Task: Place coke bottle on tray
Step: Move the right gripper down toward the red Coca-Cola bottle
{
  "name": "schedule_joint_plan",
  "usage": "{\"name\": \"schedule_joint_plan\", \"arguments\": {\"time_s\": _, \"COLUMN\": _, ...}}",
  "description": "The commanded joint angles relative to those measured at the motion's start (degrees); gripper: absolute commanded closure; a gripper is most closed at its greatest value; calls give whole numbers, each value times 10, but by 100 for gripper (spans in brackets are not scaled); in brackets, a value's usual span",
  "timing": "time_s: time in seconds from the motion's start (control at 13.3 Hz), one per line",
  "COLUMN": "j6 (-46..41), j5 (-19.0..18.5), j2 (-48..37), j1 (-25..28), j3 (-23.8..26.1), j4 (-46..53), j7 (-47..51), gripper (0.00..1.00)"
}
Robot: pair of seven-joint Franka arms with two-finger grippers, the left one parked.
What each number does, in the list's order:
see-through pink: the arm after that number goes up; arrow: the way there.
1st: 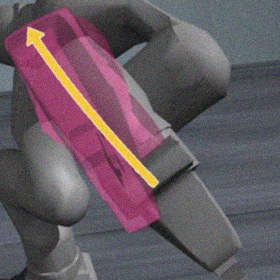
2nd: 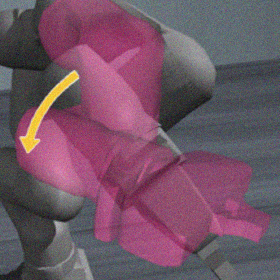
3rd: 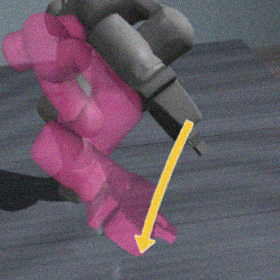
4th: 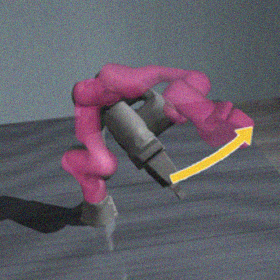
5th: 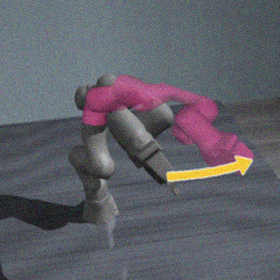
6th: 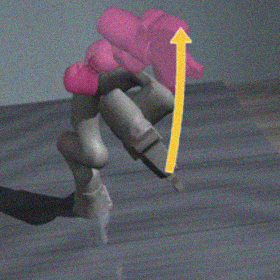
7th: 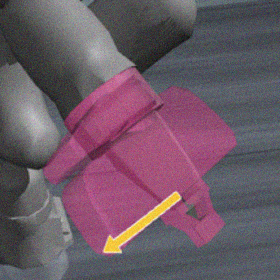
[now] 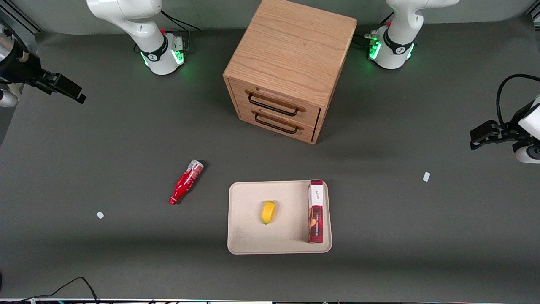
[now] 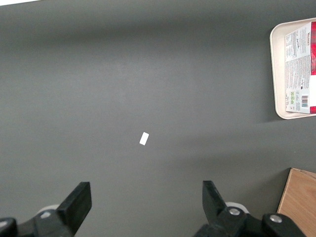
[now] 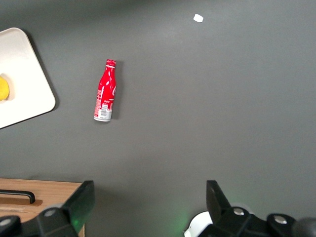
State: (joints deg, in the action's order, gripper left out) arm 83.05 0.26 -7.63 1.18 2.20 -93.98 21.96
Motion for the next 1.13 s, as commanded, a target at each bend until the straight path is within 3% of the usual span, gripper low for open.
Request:
{"name": "schedule_joint_plan", "arguments": {"time_s": 0.0, "j6": -38, "j5": 13, "j2": 26, "j1": -12, "j3": 10, "j4": 48, "j7": 1, "gripper": 0}}
{"name": "schedule_joint_plan", "arguments": {"time_s": 0.6, "j6": -39, "j5": 21, "j2": 35, "j1": 13, "j3": 11, "j4": 54, "j7": -8, "gripper": 0}}
{"name": "schedule_joint_plan", "arguments": {"time_s": 0.83, "j6": -39, "j5": 40, "j2": 121, "j1": 3, "j3": 48, "j4": 149, "j7": 18, "gripper": 0}}
{"name": "schedule_joint_plan", "arguments": {"time_s": 1.05, "j6": 0, "j5": 51, "j2": 205, "j1": 0, "j3": 83, "j4": 162, "j7": 117, "gripper": 0}}
